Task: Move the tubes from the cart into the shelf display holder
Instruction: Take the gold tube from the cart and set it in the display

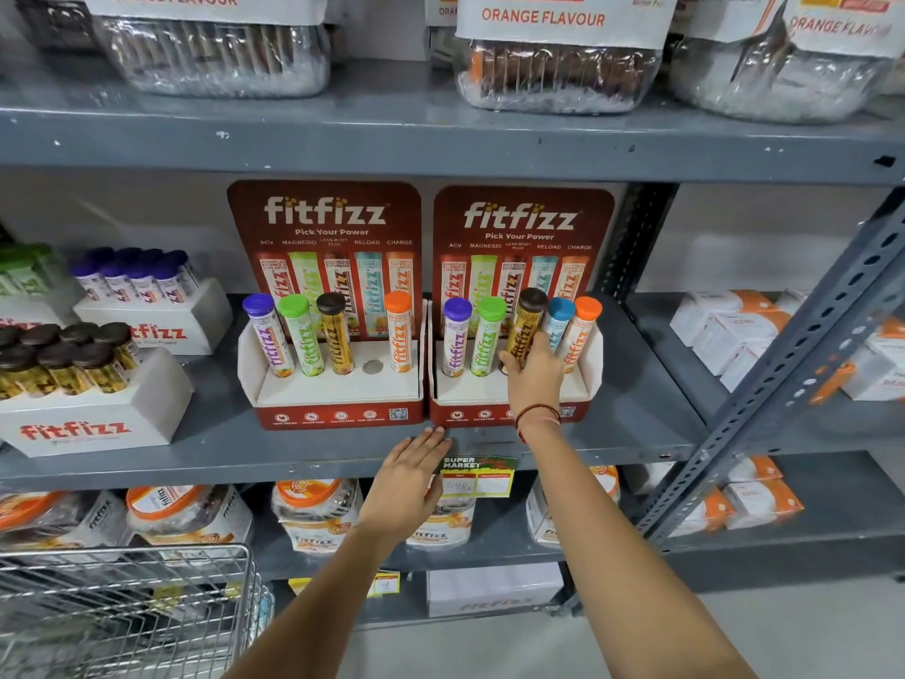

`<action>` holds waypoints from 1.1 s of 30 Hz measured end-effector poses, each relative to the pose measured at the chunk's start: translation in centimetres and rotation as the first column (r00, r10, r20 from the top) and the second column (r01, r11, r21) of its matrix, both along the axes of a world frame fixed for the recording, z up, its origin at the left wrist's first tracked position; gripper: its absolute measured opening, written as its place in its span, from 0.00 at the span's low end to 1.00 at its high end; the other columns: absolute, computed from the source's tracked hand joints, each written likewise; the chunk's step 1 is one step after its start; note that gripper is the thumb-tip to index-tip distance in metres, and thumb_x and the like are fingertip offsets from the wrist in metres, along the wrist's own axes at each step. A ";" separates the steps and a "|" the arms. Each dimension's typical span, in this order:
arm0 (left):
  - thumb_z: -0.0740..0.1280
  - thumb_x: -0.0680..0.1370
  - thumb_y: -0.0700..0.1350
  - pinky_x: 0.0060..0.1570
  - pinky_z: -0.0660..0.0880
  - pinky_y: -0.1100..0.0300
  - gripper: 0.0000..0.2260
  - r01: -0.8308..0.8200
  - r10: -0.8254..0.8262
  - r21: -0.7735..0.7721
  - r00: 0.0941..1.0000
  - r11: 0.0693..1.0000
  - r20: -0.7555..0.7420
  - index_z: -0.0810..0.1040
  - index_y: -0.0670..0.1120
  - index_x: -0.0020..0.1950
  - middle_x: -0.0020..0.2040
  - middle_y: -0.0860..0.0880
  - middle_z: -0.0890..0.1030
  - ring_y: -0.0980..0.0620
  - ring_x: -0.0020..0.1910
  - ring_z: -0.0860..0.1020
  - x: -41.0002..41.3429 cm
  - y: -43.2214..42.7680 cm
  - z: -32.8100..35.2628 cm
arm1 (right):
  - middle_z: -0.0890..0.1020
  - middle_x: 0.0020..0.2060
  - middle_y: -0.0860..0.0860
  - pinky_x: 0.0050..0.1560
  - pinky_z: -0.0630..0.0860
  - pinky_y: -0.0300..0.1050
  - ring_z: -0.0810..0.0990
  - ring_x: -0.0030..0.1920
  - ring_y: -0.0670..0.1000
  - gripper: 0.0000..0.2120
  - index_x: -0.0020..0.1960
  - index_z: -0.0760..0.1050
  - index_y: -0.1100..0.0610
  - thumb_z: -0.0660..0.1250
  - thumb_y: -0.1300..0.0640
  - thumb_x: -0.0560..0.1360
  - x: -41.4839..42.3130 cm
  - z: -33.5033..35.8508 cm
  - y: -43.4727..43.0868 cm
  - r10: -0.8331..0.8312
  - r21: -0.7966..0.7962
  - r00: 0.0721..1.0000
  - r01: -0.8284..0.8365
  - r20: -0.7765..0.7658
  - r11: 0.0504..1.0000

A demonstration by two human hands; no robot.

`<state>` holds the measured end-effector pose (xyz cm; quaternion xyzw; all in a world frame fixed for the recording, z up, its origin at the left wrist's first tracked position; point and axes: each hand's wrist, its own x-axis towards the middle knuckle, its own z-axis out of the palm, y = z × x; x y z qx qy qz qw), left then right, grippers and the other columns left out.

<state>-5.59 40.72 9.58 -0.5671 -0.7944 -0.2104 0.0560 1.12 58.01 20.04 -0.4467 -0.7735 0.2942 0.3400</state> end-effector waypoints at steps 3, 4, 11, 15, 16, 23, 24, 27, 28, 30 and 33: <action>0.65 0.76 0.42 0.67 0.48 0.51 0.21 -0.002 0.002 0.006 1.000 1.000 0.012 0.68 0.45 0.68 0.69 0.45 0.69 0.49 0.69 0.64 0.0 -0.1 0.0 | 0.82 0.52 0.62 0.55 0.76 0.52 0.80 0.54 0.62 0.16 0.59 0.71 0.65 0.68 0.60 0.74 0.1 -0.9 -0.3 0.010 -0.027 0.999 -0.009 0.045 1.000; 0.64 0.76 0.43 0.67 0.47 0.52 0.21 0.001 -0.001 0.007 1.000 1.000 0.014 0.67 0.45 0.69 0.69 0.46 0.69 0.49 0.69 0.63 0.0 -0.1 0.0 | 0.82 0.52 0.63 0.55 0.76 0.52 0.80 0.54 0.62 0.17 0.60 0.71 0.64 0.68 0.60 0.74 0.1 -1.1 -0.3 0.008 -0.030 0.999 -0.007 0.049 1.000; 0.64 0.77 0.43 0.66 0.46 0.53 0.21 -0.009 0.009 0.009 1.000 1.000 0.012 0.67 0.46 0.69 0.70 0.46 0.68 0.49 0.69 0.63 0.2 0.0 0.1 | 0.81 0.53 0.62 0.55 0.77 0.54 0.80 0.55 0.62 0.14 0.57 0.71 0.65 0.67 0.59 0.74 -0.5 -1.5 -0.6 -0.029 -0.014 0.998 0.030 0.064 0.999; 0.62 0.78 0.44 0.66 0.42 0.56 0.21 -0.016 0.015 0.021 0.999 1.000 0.028 0.65 0.47 0.70 0.71 0.47 0.65 0.50 0.71 0.60 0.3 0.0 0.3 | 0.81 0.55 0.61 0.56 0.76 0.53 0.79 0.56 0.61 0.17 0.61 0.70 0.63 0.67 0.60 0.75 -0.6 -1.9 -0.9 -0.051 -0.007 0.998 0.051 0.031 0.999; 0.62 0.78 0.44 0.66 0.41 0.56 0.21 -0.014 0.013 0.017 1.000 1.000 0.028 0.64 0.47 0.70 0.71 0.47 0.65 0.50 0.71 0.60 0.3 0.0 0.3 | 0.81 0.54 0.61 0.56 0.76 0.52 0.79 0.56 0.61 0.17 0.62 0.70 0.63 0.67 0.60 0.75 -0.5 -2.0 -0.9 -0.056 -0.003 0.998 0.056 0.014 0.998; 0.66 0.75 0.42 0.66 0.49 0.48 0.21 -0.003 0.003 -0.010 1.000 1.000 0.003 0.69 0.45 0.67 0.68 0.45 0.71 0.48 0.68 0.66 0.0 -0.1 0.2 | 0.80 0.56 0.61 0.56 0.76 0.52 0.79 0.57 0.60 0.16 0.62 0.71 0.64 0.65 0.59 0.76 -0.9 -1.5 -1.1 -0.075 0.022 0.995 0.074 0.068 0.997; 0.66 0.75 0.42 0.66 0.50 0.49 0.21 0.000 0.000 -0.014 1.000 1.000 0.006 0.69 0.44 0.67 0.68 0.45 0.71 0.48 0.68 0.66 0.0 -0.1 0.1 | 0.80 0.56 0.61 0.56 0.76 0.52 0.79 0.58 0.60 0.16 0.62 0.71 0.64 0.65 0.60 0.76 -1.0 -1.3 -1.2 -0.087 0.018 0.993 0.086 0.078 0.996; 0.66 0.75 0.42 0.66 0.50 0.49 0.21 0.008 -0.008 -0.012 1.000 1.000 0.010 0.68 0.44 0.68 0.68 0.45 0.70 0.48 0.68 0.66 0.0 -0.2 0.2 | 0.81 0.54 0.62 0.55 0.77 0.51 0.79 0.56 0.61 0.14 0.59 0.72 0.65 0.66 0.60 0.76 -1.2 -1.1 -1.4 -0.118 0.010 0.990 0.117 0.080 0.993; 0.66 0.75 0.42 0.66 0.50 0.49 0.21 0.008 -0.008 -0.009 1.000 1.000 0.007 0.68 0.44 0.68 0.68 0.45 0.70 0.48 0.68 0.66 0.0 -0.2 0.1 | 0.81 0.52 0.62 0.54 0.77 0.51 0.79 0.55 0.60 0.13 0.58 0.73 0.65 0.66 0.60 0.75 -1.2 -1.1 -1.4 -0.117 0.006 0.990 0.117 0.072 0.993; 0.65 0.76 0.42 0.67 0.50 0.50 0.21 0.011 -0.011 -0.001 1.000 1.000 0.001 0.68 0.44 0.68 0.68 0.45 0.70 0.48 0.68 0.65 0.0 -0.2 0.2 | 0.81 0.50 0.62 0.53 0.77 0.51 0.79 0.54 0.60 0.13 0.57 0.74 0.65 0.67 0.59 0.75 -1.1 -1.5 -1.4 -0.105 -0.009 0.994 0.106 0.042 0.994; 0.60 0.77 0.42 0.67 0.52 0.53 0.19 0.026 -0.026 0.015 1.000 1.000 0.003 0.69 0.43 0.67 0.68 0.44 0.70 0.47 0.68 0.65 -0.1 -0.2 0.4 | 0.82 0.47 0.62 0.51 0.77 0.50 0.80 0.51 0.61 0.14 0.55 0.75 0.66 0.69 0.60 0.73 -0.6 -2.1 -1.3 -0.091 -0.001 0.996 0.091 -0.016 0.996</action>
